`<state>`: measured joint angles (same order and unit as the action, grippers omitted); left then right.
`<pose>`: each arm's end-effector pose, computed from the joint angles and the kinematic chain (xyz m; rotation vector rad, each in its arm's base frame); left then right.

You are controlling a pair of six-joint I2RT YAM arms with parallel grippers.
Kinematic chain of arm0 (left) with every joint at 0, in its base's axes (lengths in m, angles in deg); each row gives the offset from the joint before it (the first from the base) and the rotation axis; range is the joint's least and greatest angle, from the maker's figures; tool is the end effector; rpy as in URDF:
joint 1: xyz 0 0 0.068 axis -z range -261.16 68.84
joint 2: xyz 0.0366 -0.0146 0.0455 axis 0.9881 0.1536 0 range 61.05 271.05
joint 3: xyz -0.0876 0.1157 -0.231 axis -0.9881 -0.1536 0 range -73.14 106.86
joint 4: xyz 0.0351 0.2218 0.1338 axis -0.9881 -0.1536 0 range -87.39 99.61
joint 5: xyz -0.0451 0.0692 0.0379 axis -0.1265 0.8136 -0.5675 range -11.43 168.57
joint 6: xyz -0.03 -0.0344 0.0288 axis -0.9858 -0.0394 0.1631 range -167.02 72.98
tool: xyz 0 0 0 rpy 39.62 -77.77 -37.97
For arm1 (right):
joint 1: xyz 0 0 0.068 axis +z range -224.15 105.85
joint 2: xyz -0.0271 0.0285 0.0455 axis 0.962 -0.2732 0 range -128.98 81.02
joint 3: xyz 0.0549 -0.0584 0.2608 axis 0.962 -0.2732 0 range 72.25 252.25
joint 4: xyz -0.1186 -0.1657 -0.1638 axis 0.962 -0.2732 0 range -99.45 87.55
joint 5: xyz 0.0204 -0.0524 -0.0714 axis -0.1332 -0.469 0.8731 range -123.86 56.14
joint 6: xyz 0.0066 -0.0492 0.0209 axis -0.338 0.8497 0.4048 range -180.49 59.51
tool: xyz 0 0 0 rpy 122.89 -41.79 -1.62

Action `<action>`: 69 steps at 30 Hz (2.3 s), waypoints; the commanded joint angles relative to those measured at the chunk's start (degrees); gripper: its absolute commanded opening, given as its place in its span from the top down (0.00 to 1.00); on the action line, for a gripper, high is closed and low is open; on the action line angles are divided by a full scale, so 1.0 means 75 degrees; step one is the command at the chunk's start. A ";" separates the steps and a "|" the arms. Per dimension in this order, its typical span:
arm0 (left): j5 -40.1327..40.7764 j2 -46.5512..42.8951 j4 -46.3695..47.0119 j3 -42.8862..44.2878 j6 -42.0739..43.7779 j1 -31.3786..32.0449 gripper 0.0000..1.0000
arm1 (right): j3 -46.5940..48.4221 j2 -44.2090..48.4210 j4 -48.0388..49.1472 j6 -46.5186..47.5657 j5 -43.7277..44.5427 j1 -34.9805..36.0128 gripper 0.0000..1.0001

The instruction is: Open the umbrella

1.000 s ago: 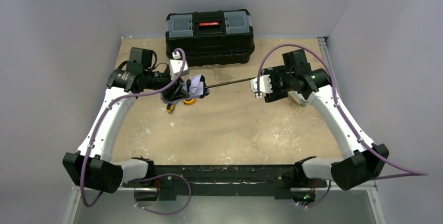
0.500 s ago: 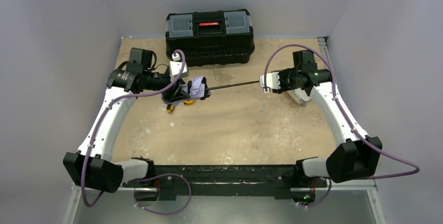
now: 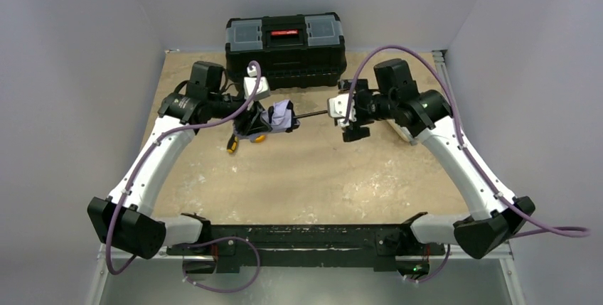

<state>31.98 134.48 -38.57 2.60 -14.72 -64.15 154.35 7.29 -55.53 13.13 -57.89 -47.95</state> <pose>0.2368 -0.0996 0.3657 1.2453 1.8081 -0.8065 0.2227 0.1257 0.3872 -1.8586 1.3021 0.0611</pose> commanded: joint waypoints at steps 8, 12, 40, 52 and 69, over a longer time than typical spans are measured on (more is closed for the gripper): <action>-0.1137 -0.0446 0.1743 0.0131 -0.0510 0.0621 1.00 | 0.0958 -0.0990 0.2176 -0.5077 -0.1889 0.1644 0.01; -0.1046 -0.0665 0.1833 0.0060 -0.0145 0.0882 1.00 | 0.1060 -0.1304 0.2365 -0.5249 -0.1853 0.1850 0.01; -0.0406 -0.1630 0.0989 0.0464 -0.0733 0.0795 0.57 | -0.0182 -0.0496 0.2660 -0.4261 -0.1190 0.1910 1.00; 0.0457 -0.1334 0.0988 0.0436 -0.0135 0.1492 0.60 | -0.0028 -0.0478 0.2571 -0.4347 -0.1445 0.2039 1.00; 0.0689 -0.0988 0.0619 0.0657 -0.0242 0.1505 0.89 | 0.0047 -0.0458 0.2673 -0.4061 -0.1564 0.2263 1.00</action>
<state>37.51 126.70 -33.17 5.49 -16.19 -52.94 151.84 1.93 -38.94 -18.84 -66.55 -32.13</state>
